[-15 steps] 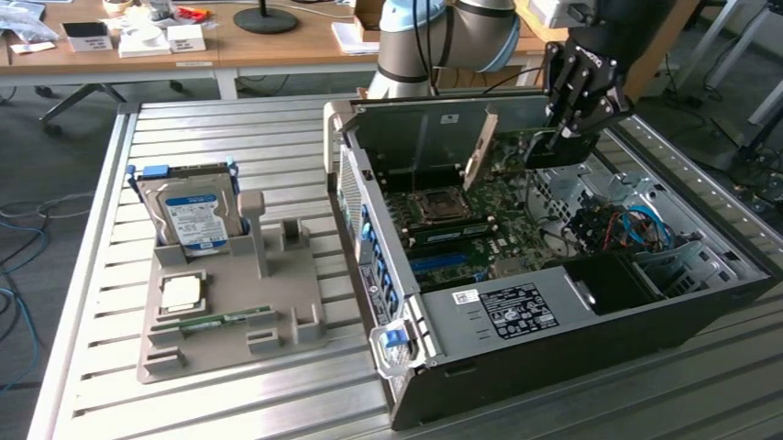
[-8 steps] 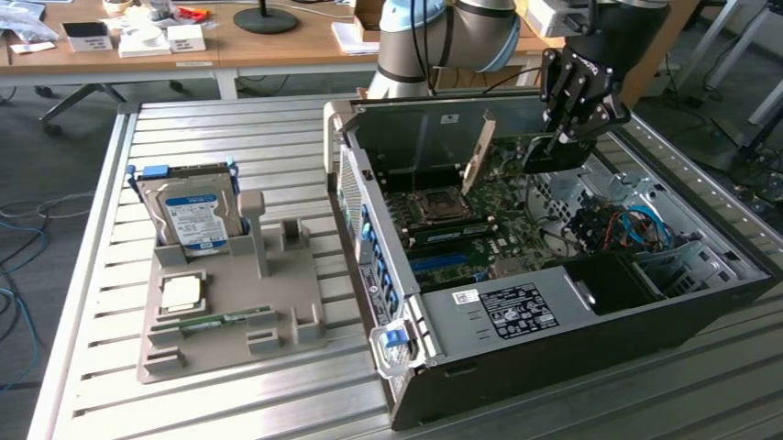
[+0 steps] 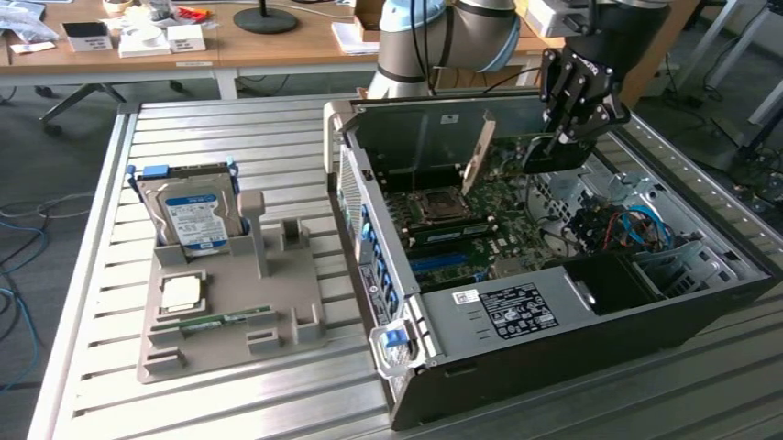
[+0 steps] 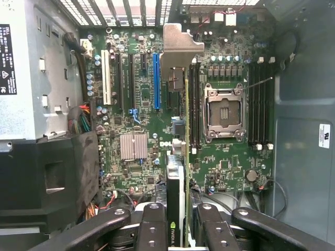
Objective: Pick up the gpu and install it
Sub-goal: 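Insert the gpu into the slot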
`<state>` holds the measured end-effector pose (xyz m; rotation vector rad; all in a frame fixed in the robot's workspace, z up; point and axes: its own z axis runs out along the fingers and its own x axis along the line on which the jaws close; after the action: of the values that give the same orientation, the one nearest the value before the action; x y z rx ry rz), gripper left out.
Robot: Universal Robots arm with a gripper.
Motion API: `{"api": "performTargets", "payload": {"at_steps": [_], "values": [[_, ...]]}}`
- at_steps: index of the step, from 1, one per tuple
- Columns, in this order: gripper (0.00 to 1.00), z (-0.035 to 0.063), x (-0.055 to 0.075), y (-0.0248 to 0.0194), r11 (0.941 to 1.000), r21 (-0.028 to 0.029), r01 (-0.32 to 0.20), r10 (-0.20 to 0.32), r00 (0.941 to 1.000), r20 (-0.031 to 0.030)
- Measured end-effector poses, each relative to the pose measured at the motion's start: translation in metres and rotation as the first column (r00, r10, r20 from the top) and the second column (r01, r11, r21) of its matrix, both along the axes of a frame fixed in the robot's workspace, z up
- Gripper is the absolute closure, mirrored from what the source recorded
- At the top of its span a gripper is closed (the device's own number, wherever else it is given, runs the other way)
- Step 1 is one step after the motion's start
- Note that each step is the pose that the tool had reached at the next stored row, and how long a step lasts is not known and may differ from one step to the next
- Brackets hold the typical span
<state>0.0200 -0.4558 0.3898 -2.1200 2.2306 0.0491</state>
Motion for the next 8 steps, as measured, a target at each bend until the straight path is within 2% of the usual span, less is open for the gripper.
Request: {"api": "performTargets", "payload": {"at_steps": [8], "values": [[0.73, -0.0056, -0.0001, 0.0, 1.0, -0.0005, 0.0, 0.0, 1.0, -0.0001]]}}
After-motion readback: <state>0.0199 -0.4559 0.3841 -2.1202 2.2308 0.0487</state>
